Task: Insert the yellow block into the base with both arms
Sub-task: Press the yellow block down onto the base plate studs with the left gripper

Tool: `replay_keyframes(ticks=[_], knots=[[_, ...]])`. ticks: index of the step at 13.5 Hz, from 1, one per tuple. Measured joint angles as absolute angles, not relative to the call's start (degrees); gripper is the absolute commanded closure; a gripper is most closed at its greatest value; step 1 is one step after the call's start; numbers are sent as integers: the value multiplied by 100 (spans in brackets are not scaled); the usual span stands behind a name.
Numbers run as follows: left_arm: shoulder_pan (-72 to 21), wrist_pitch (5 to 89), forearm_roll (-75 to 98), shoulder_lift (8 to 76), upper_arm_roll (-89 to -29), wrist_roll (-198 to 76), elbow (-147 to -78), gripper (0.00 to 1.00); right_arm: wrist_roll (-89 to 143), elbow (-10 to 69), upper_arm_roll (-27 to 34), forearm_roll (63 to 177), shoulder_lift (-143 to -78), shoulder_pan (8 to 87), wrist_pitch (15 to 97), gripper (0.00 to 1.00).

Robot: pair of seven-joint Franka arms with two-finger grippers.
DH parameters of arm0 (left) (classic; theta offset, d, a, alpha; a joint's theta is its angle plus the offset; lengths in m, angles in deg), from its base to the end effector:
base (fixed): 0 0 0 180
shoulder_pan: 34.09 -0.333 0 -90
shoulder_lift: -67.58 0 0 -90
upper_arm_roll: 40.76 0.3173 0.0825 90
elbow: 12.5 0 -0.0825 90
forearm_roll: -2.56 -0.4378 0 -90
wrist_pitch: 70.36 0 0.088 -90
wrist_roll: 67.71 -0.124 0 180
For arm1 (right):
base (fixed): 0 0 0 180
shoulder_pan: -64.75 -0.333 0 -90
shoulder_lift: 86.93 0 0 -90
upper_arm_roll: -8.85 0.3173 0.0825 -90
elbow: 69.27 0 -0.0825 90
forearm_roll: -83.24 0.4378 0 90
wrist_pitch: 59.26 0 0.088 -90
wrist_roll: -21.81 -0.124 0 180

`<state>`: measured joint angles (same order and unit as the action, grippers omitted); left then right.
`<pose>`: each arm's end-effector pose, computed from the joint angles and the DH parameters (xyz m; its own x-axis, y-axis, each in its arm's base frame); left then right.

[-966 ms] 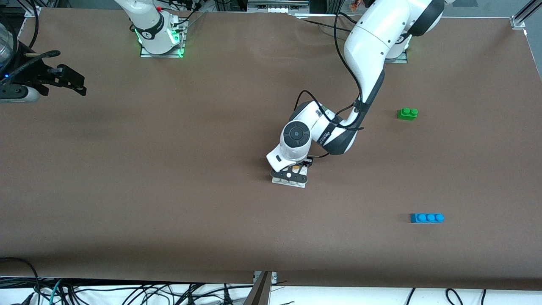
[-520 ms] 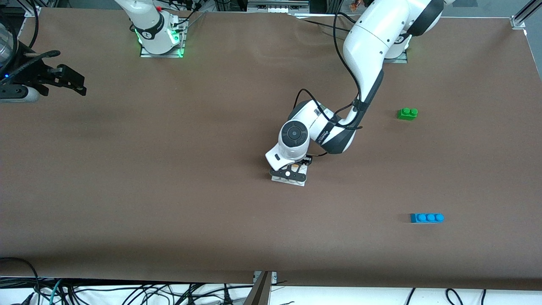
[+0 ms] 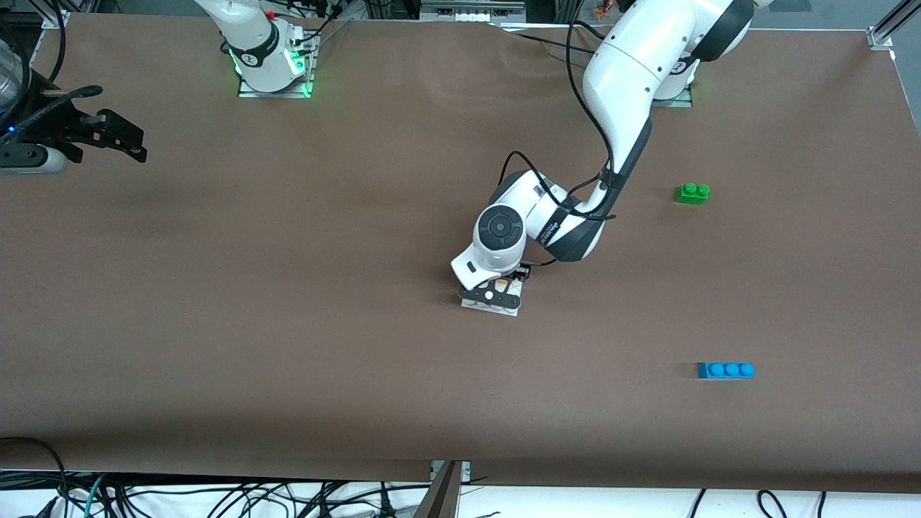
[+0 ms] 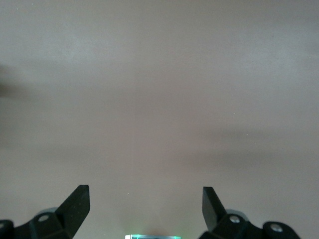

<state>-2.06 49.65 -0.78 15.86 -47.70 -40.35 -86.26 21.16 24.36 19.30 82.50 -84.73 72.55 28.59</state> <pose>0.6210 -0.4740 0.1494 0.9765 -0.1905 -0.1010 -0.1913 -0.9815 0.0010 0.5896 0.0274 0.5952 0.9975 0.0338 -0.0628 0.0351 -0.9992 0.0206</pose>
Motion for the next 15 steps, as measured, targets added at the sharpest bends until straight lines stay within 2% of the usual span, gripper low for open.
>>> replay_keyframes(ticks=[15], knots=[[-204, 4993, -78, 1580, -4764, -4174, -8626, 70, 2195, 2433, 1899, 8250, -8474, 7276, 2898, 0]])
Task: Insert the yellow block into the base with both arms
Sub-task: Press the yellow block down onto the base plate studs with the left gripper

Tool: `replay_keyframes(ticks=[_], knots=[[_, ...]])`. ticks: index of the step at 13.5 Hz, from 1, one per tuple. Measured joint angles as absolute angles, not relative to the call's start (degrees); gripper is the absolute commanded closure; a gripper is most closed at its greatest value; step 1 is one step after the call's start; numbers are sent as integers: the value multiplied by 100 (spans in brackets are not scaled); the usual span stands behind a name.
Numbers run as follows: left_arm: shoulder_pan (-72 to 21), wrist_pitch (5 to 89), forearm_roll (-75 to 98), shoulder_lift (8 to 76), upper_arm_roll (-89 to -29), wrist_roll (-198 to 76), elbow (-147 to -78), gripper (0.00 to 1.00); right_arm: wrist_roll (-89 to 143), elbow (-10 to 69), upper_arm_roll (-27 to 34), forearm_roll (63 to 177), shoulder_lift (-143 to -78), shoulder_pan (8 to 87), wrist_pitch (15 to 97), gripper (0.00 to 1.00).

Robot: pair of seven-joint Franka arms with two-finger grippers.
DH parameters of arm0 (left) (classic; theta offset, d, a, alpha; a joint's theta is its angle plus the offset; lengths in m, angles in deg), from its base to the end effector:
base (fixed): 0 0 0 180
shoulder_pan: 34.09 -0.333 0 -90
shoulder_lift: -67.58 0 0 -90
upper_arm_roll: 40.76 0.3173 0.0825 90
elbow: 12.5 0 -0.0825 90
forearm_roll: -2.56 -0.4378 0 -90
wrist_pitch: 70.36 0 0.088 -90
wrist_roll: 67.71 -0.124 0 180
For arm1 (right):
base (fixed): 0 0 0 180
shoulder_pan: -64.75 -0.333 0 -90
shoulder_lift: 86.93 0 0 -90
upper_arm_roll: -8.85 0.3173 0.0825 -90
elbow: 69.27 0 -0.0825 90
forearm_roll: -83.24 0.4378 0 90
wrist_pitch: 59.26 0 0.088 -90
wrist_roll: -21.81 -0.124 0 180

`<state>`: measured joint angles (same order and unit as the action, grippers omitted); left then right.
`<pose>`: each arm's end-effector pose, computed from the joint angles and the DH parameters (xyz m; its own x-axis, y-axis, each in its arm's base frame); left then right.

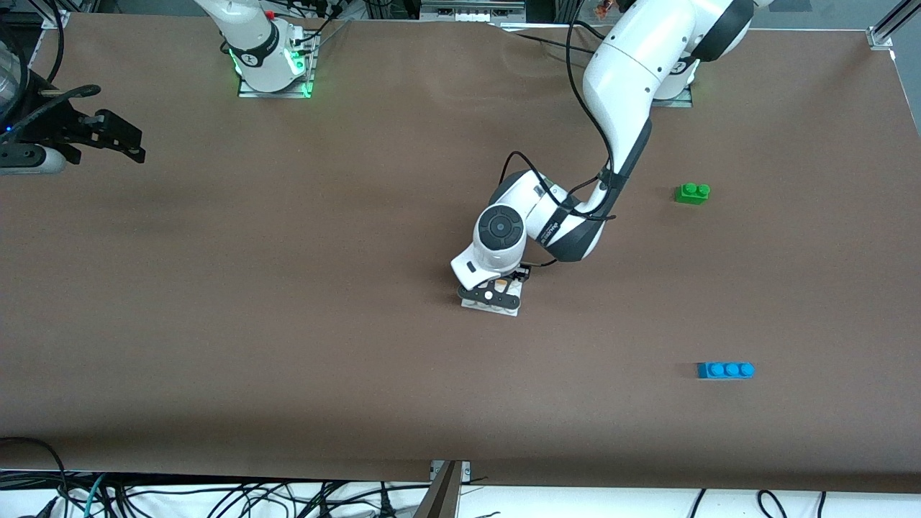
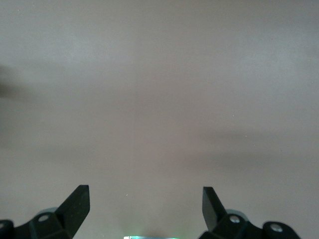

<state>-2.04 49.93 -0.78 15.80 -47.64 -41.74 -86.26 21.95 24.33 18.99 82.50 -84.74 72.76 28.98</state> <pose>0.6216 -0.4739 0.1489 0.9720 -0.2139 -0.0973 -0.2145 -0.9767 0.0045 0.5908 0.0220 0.5959 0.9977 0.0387 -0.0559 0.0398 -0.9990 0.0195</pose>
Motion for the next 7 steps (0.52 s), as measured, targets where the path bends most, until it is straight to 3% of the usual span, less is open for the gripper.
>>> replay_keyframes(ticks=[5, 7], knots=[[-203, 5017, -78, 1576, -4758, -4273, -8626, 70, 2327, 2420, 1847, 8250, -8482, 7279, 2929, 0], [-203, 5018, -78, 1576, -4758, -4281, -8626, 63, 2337, 2378, 1824, 8250, -8481, 7280, 2933, 0]])
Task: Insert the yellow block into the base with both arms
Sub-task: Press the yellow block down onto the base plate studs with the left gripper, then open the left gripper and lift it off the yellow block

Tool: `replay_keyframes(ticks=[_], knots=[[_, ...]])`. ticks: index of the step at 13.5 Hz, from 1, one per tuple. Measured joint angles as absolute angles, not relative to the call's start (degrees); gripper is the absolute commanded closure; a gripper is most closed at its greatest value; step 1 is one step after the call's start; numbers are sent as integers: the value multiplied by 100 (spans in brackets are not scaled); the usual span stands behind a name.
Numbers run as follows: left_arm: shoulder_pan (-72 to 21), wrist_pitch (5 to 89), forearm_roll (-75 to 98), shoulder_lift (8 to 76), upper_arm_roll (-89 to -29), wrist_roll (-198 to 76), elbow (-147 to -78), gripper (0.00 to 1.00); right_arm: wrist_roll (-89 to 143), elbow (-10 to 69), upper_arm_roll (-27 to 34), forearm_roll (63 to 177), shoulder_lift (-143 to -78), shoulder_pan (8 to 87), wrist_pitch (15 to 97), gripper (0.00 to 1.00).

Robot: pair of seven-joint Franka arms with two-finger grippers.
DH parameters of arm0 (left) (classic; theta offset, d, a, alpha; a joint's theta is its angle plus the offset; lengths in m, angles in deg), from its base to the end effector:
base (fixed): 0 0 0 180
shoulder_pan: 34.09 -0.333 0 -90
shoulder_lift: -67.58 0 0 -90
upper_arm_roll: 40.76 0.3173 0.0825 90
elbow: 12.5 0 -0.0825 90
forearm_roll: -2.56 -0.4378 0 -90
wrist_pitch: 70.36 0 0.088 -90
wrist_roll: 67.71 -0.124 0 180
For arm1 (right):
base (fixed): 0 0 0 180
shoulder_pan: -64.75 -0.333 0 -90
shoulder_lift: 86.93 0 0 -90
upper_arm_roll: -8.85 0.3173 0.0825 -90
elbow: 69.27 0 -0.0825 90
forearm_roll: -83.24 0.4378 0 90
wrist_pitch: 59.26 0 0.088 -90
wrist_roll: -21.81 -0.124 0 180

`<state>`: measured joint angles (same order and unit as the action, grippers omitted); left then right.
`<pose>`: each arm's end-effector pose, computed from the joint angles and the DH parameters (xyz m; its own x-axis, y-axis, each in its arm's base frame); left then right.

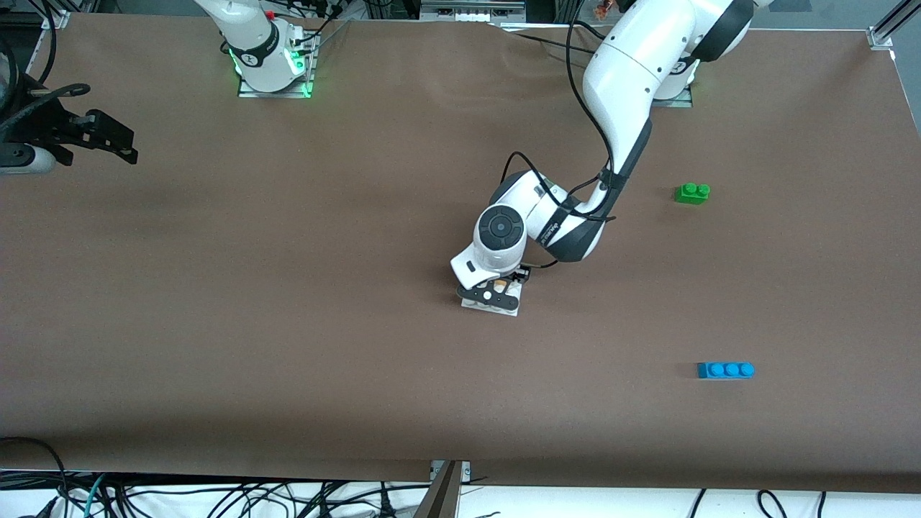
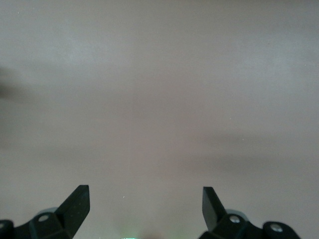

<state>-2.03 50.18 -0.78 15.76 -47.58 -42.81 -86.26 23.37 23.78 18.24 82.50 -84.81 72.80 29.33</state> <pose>0.6222 -0.4738 0.1487 0.9683 -0.2316 -0.0937 -0.2320 -0.9727 0.0071 0.5926 0.0138 0.6008 0.9979 0.0499 -0.0418 0.0507 -0.9986 0.0178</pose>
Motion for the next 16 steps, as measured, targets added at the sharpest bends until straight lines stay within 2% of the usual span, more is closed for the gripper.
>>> replay_keyframes(ticks=[2, 3, 9, 12, 16], knots=[[-203, 5019, -78, 1575, -4757, -4281, -8626, 8, 2345, 2349, 1795, 8250, -8482, 7281, 2935, 0], [-203, 5020, -78, 1575, -4757, -4281, -8626, 0, 2348, 2333, 1785, 8250, -8485, 7281, 2941, 0], [-176, 5215, -74, 1516, -4793, -4227, -8576, 0, 2352, 2203, 1700, 8251, -8508, 7281, 2939, 0], [-174, 4686, 136, 1810, -4827, -4123, -8433, 0, 2400, 2124, 1594, 8253, -8511, 7284, 2938, 0], [-199, 3805, 294, 2541, -4798, -4073, -8382, 0, 2400, 2114, 1606, 8254, -8517, 7274, 2932, 0]])
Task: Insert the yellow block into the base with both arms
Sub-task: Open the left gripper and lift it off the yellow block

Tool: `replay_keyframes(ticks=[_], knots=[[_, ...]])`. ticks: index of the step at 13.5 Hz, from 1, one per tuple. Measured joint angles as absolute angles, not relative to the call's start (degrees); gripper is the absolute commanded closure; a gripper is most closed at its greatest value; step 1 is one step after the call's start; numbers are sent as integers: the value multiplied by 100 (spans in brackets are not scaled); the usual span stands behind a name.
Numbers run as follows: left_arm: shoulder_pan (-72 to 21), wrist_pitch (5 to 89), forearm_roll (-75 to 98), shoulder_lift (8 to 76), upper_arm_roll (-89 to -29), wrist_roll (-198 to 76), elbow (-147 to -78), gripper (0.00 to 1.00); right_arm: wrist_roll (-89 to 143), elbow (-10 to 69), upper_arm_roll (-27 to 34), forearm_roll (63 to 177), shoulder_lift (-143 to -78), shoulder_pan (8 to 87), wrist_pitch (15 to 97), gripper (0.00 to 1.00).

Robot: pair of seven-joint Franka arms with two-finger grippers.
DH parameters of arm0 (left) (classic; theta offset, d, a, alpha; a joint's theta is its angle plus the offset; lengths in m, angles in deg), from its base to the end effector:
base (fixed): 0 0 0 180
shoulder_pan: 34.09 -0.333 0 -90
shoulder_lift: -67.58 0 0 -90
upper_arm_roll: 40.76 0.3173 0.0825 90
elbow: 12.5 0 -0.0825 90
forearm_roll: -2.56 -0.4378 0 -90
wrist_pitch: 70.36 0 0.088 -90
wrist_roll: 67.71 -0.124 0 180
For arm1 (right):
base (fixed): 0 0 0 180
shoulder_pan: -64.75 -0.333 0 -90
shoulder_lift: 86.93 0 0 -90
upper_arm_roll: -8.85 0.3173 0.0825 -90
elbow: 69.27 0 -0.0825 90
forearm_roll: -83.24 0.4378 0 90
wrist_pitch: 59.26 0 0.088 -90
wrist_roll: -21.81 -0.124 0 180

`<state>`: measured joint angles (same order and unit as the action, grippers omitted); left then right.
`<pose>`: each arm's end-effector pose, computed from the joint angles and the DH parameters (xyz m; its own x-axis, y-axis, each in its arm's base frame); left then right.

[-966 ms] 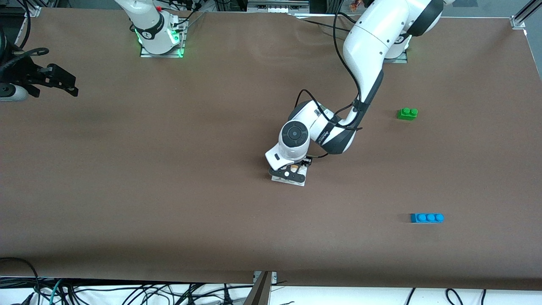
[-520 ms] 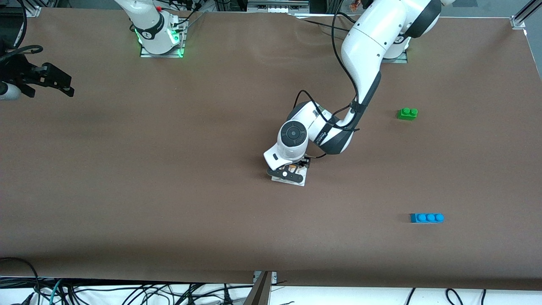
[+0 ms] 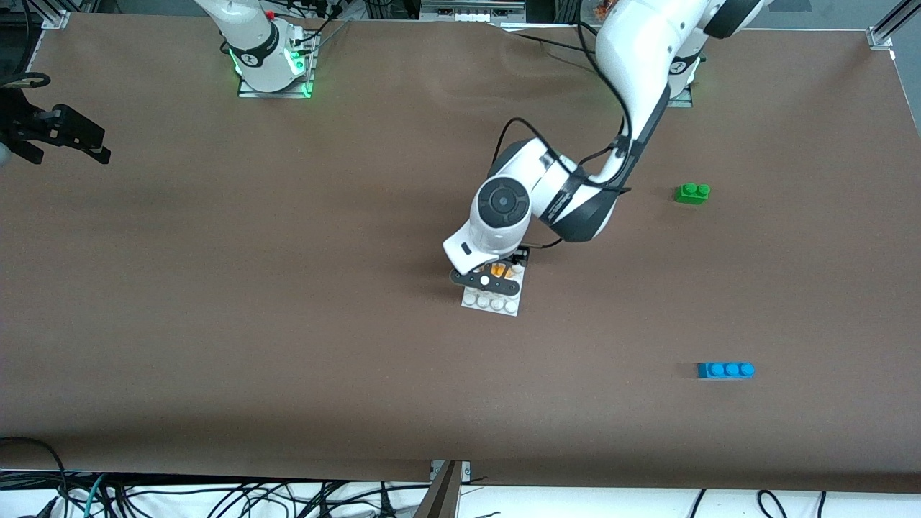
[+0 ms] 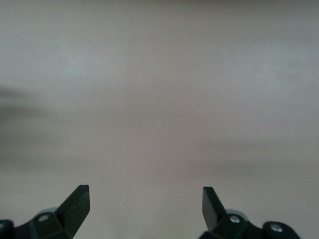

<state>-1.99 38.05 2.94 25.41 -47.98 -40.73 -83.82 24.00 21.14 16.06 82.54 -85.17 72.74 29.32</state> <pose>0.6206 -0.4814 0.2860 0.9760 -0.1843 -0.1163 -0.1806 -0.9827 0.0423 0.5963 -0.0086 0.6212 0.9997 0.0242 -0.0021 0.0243 -0.9996 0.0160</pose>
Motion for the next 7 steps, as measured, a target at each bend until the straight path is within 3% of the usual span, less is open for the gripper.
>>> replay_keyframes(ticks=[7], knots=[[-690, 2642, 294, 3571, -4308, -4068, -8371, 0, 2400, 2084, 1606, 8254, -8517, 7275, 2930, 0]])
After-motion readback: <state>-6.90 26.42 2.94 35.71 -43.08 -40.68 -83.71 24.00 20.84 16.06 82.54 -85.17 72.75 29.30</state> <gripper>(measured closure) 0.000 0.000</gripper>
